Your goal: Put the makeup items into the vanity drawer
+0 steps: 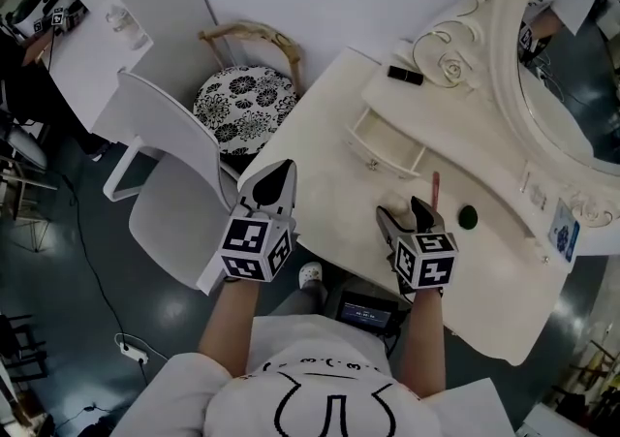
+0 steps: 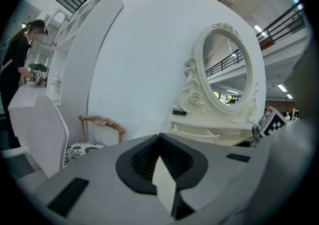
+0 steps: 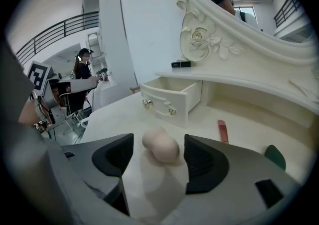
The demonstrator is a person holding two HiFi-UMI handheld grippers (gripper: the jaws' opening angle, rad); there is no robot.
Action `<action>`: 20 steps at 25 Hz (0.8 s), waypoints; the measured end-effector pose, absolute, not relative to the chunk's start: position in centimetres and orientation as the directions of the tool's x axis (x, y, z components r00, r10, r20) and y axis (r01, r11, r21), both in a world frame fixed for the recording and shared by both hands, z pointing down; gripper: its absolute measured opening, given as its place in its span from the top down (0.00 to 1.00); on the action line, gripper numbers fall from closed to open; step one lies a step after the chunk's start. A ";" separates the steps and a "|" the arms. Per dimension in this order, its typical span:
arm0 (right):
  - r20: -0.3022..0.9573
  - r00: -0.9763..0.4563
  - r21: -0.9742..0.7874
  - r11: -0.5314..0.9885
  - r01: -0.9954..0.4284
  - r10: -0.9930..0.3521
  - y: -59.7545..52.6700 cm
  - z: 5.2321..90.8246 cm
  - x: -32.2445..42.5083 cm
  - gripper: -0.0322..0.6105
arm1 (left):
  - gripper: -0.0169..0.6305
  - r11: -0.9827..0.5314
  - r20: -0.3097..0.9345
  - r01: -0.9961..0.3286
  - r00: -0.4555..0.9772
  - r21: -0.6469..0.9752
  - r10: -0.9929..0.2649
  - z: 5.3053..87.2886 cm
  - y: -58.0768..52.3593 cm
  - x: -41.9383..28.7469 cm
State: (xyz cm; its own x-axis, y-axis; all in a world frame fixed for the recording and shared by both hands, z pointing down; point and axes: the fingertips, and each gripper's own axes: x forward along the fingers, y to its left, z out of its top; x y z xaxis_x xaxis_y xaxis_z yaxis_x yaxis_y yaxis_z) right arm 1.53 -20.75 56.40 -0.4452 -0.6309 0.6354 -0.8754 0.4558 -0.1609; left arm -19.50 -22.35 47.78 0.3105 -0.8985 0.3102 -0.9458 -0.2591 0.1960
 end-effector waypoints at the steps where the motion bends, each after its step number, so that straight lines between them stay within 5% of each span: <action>1: 0.646 -0.436 -0.148 0.458 -0.877 -0.627 -20.7 56.6 1.6 0.55 | 0.95 -0.258 0.313 -0.946 0.310 0.197 -0.898 47.9 -22.2 -19.5; 3: 0.654 -0.428 -0.134 0.461 -0.877 -0.623 -20.6 56.7 1.7 0.65 | 0.95 -0.255 0.317 -0.947 0.308 0.197 -0.897 48.1 -22.1 -19.7; 20: 0.546 -0.452 -0.086 0.489 -0.868 -0.705 -24.2 48.6 1.0 0.63 | 0.95 -0.241 0.252 -0.949 0.289 0.205 -0.923 43.7 -23.4 -20.3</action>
State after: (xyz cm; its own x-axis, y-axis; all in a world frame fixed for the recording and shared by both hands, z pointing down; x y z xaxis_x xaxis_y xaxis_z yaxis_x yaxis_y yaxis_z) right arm 1.00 -24.23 48.58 -0.4519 -0.7051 0.5464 -0.8678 0.4893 -0.0863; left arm -20.35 -23.40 43.73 0.2895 -0.9233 0.2525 -0.9485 -0.2412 0.2053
